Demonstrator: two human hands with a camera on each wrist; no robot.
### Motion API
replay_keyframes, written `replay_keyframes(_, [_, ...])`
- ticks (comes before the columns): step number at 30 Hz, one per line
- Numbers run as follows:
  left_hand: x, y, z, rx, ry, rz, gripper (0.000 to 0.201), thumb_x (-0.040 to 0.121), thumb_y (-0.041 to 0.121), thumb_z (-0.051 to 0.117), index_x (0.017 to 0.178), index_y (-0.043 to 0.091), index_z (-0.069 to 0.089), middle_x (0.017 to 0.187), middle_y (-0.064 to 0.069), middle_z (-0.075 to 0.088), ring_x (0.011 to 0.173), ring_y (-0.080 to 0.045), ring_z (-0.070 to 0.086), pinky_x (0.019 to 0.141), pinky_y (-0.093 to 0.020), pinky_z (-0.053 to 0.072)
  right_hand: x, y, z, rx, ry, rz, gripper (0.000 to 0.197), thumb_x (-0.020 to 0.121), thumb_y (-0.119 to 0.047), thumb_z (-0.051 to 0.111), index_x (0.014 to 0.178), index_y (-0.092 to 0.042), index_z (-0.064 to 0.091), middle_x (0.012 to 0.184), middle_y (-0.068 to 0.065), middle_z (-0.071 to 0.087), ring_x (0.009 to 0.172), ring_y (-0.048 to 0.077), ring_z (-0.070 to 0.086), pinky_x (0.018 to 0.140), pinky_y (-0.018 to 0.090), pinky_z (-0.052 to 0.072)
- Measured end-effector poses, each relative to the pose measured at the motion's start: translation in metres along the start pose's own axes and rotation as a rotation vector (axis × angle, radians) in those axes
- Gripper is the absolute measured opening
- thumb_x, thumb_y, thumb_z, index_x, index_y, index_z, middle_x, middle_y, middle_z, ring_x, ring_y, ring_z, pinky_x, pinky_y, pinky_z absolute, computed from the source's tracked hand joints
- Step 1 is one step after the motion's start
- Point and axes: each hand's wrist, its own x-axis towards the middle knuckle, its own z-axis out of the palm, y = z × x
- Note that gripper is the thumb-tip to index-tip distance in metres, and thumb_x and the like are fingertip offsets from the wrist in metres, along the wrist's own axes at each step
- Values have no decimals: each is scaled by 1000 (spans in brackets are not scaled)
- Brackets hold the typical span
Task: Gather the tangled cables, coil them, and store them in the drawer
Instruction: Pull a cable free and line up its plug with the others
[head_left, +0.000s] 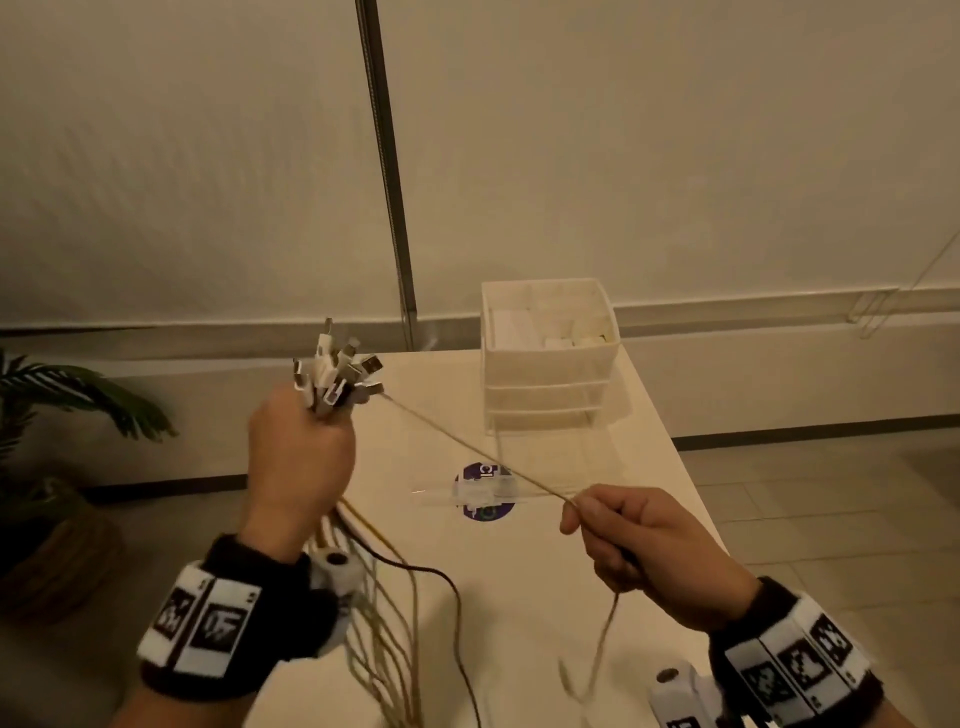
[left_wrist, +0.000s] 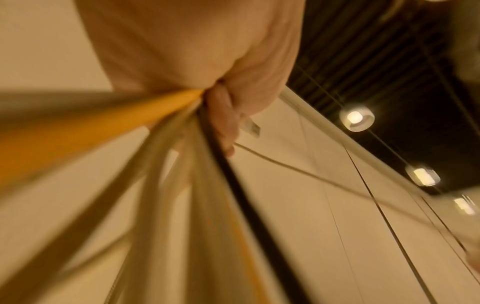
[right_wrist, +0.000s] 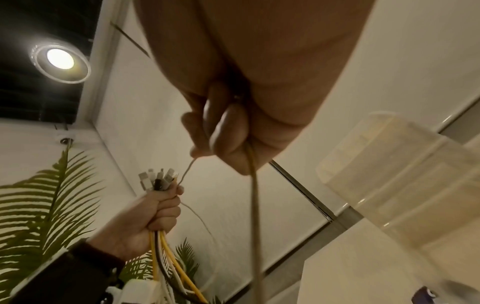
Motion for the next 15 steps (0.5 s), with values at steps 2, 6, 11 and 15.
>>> replay_keyframes(2, [-1,1,-1,41,-48,52,33,92,-1,56,69,21,64,55,8,48,50,-15,46,46,-26,30,-2,5,-1,21,26,17,30,89,-34,59,83,-6,67,52,4,35,46,15,20,47,26,18])
replay_keyframes(6, [-38,31,18,-228,-314,272,34,89,-6,56,100,22,72,77,28,69,68,11,61,59,-6,42,7,-5,11,45,12,-11,27,93,-28,56,79,-7,66,51,2,34,45,12,19,45,23,17])
replay_keyframes(11, [-60,27,48,-112,-496,401,25,80,-3,55,86,18,68,81,11,68,69,-11,61,61,-28,46,13,-25,17,76,-52,-33,27,89,-25,47,74,-13,66,50,0,36,44,10,23,46,25,17])
replay_keyframes(15, [-50,36,38,-146,-343,337,31,80,-5,55,81,19,74,73,32,65,68,9,61,55,-8,40,13,-25,21,61,-59,-68,27,91,-27,48,82,-8,65,52,2,39,41,10,24,45,24,21])
